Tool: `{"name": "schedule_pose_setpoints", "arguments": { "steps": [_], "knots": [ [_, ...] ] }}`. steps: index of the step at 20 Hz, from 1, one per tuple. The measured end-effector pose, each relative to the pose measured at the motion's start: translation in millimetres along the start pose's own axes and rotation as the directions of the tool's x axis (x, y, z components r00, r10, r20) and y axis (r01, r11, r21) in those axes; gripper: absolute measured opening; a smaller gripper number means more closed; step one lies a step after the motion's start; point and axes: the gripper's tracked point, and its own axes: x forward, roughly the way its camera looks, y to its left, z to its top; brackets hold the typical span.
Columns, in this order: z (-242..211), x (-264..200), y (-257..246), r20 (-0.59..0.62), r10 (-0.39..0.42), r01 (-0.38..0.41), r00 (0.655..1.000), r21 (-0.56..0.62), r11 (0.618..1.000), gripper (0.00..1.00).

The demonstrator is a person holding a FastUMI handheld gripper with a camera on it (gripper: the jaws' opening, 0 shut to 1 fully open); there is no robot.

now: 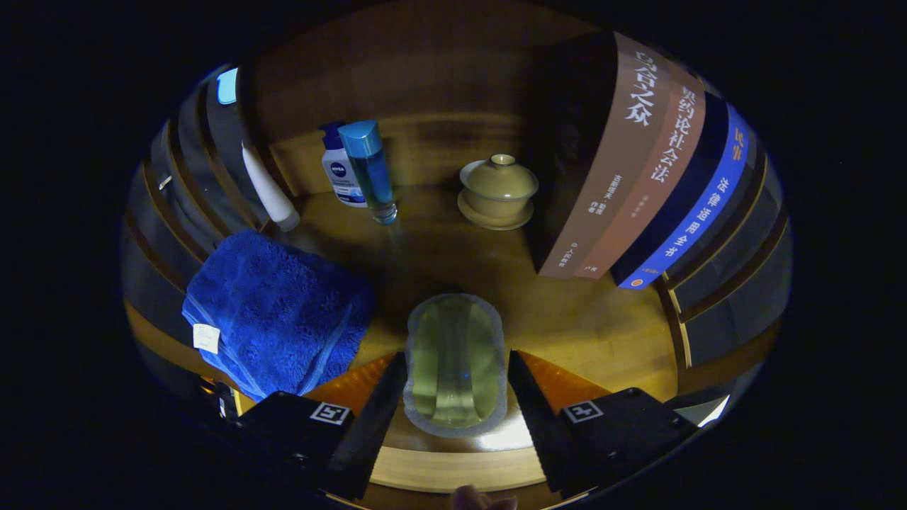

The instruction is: Pull open the drawer, take out the items inside it, and place them on the countertop above the cabinet.

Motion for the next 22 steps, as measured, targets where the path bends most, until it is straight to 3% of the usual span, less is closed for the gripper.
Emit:
{"name": "schedule_pose_setpoints", "arguments": {
  "steps": [7, 12, 15, 20, 22],
  "knots": [
    [4, -24, 3, 0.09, 0.017, -0.021, 0.996, 0.04, 0.999, 0.99],
    [-8, -83, 16, 0.237, 0.072, -0.078, 0.969, 0.015, 0.997, 0.99],
    [-12, -131, 29, 0.386, 0.146, -0.155, 0.911, -0.007, 0.988, 1.0],
    [-30, -198, 28, 0.597, 0.162, -0.162, 0.785, -0.053, 0.985, 1.0],
    [-50, -217, 30, 0.626, 0.183, -0.178, 0.758, -0.072, 0.981, 1.0]
  ]
}}
